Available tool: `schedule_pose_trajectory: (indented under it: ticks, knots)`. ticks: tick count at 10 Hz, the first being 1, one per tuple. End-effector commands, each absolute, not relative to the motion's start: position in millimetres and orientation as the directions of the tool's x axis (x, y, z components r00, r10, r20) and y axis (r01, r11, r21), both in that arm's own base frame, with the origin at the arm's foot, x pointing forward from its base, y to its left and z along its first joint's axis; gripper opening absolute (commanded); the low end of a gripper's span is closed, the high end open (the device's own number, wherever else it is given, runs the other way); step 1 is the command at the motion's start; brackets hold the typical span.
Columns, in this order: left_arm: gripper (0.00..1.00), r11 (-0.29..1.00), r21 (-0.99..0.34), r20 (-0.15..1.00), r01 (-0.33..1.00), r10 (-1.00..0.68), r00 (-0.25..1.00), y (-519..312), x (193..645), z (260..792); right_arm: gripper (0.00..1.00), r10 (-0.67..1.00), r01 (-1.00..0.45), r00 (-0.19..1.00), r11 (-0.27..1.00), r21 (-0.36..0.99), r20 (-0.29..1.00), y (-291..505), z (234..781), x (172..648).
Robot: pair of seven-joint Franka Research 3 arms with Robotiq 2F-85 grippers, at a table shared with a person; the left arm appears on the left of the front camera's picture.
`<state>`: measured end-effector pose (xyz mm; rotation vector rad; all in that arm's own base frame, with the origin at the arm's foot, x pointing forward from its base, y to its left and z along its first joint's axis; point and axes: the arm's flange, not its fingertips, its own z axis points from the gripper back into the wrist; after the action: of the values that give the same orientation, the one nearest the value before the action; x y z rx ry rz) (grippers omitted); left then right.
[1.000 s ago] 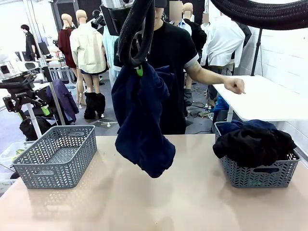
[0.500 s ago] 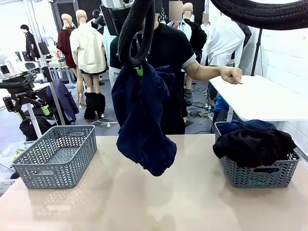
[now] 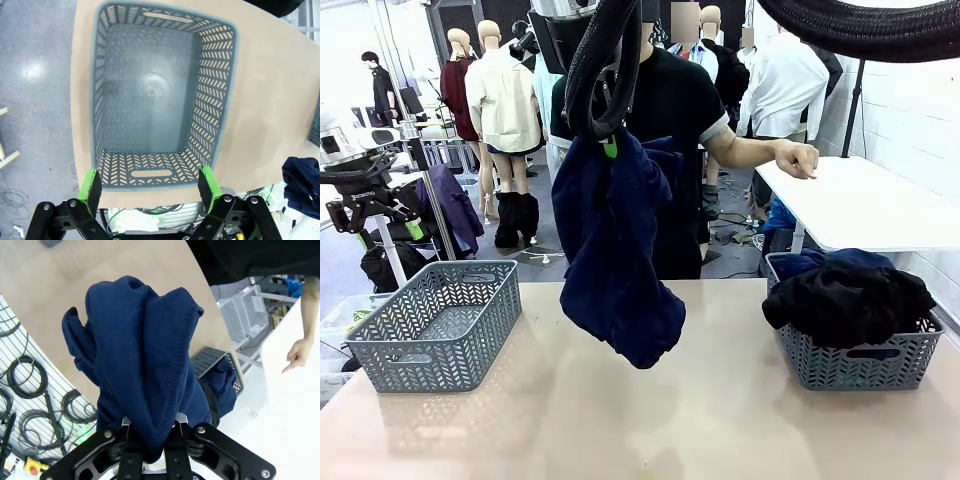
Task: Sort the tops and bottoms.
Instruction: Sort the clothes according to human instructions.
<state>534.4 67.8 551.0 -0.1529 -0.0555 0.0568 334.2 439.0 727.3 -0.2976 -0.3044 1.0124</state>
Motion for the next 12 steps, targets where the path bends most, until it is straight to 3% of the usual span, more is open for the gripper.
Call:
schedule_pose_trajectory:
  ticks: [1,4,6,9,12]
  knots:
    - [1.0,0.986,-0.152,0.049,-0.07,0.079,0.996,68,533,553,0.0,0.871,-0.785,0.478,0.483,-0.388,0.118,438,730,335]
    - [1.0,0.986,-0.152,0.049,-0.07,0.079,0.996,68,533,553,0.0,0.856,-0.78,0.507,0.507,-0.366,0.104,431,735,334]
    - [1.0,0.986,-0.152,0.049,-0.07,0.079,0.996,68,533,553,0.0,0.8,-0.709,0.575,0.592,-0.382,0.173,400,755,327]
    - [1.0,0.986,-0.152,0.049,-0.07,0.079,0.996,68,533,553,0.0,0.611,-0.508,0.734,0.784,-0.357,0.296,320,793,295]
    - [1.0,0.986,-0.152,0.049,-0.07,0.079,0.996,68,533,553,0.0,0.378,-0.266,0.823,0.916,-0.302,0.423,255,784,284]
